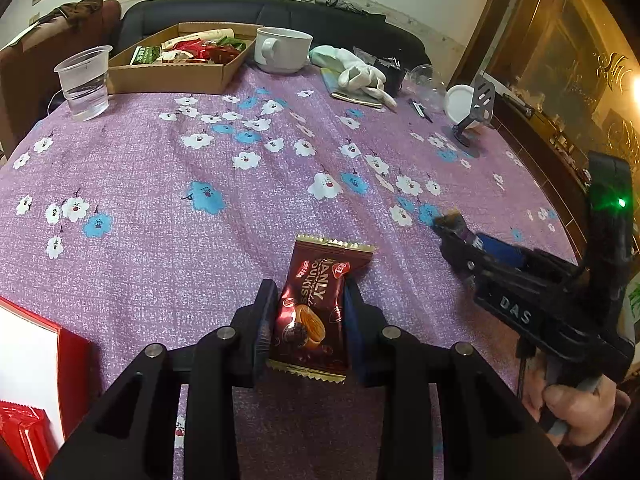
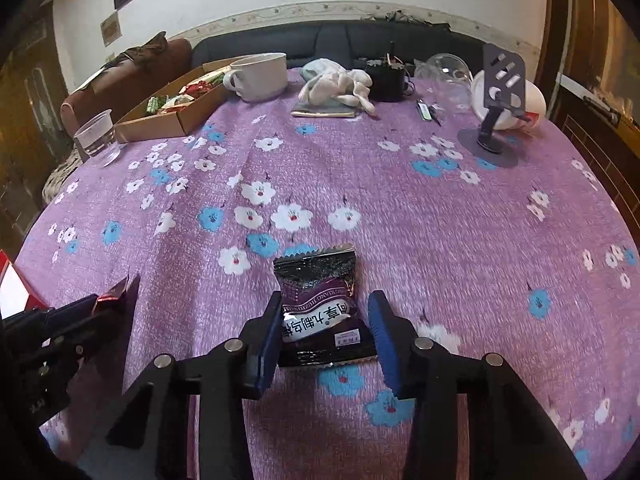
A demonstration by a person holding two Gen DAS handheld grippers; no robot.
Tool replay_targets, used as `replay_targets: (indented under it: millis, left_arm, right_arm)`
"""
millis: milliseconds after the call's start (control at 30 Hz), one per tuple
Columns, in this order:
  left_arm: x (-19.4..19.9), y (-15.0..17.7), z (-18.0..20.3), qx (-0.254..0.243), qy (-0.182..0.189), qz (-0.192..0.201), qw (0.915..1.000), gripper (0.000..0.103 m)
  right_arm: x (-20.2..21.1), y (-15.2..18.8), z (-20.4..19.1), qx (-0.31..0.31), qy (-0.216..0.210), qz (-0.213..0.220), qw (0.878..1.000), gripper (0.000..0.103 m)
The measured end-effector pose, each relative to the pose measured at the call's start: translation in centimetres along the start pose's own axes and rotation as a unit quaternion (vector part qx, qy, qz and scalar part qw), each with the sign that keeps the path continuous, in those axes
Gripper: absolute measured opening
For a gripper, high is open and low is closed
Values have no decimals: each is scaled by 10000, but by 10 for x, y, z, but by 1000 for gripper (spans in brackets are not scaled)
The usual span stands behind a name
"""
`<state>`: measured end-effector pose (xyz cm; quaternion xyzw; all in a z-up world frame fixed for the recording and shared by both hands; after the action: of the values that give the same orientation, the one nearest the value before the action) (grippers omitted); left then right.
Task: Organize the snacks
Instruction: 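Carry the brown biscuit packet and dark purple packet over the tray with both tools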
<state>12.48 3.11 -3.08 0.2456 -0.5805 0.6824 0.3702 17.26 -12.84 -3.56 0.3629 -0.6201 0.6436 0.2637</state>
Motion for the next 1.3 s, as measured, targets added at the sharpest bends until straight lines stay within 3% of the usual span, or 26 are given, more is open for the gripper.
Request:
replay_targets:
  millis: [233, 633, 900, 1300]
  left_arm:
    - [0, 0, 1, -68, -35, 5, 10000, 30]
    - [5, 10, 9, -304, -43, 143, 9994, 30]
    - [36, 54, 24, -476, -88, 29, 9988, 30]
    - [95, 129, 54, -1414, -422, -74, 9890, 30]
  right_arm:
    - [27, 37, 3, -287, -43, -318, 9991, 42]
    - [107, 134, 0, -904, -246, -209, 9954, 43]
    - [131, 164, -5, -803, -317, -233, 9960, 43]
    - [154, 191, -9, -1009, -520, -66, 9935, 43]
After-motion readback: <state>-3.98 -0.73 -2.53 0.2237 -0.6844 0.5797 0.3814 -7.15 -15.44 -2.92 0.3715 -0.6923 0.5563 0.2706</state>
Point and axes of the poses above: each gripper's, at about its wrist camera, not at the fingertips, and x roughly against the way its jaws point, z to its right, y to its underside, the point moved 6 cm from there along -x, roughly the way its jaws point, and after that the axes turned 2 degrees about -x, right-handed, at the moved point
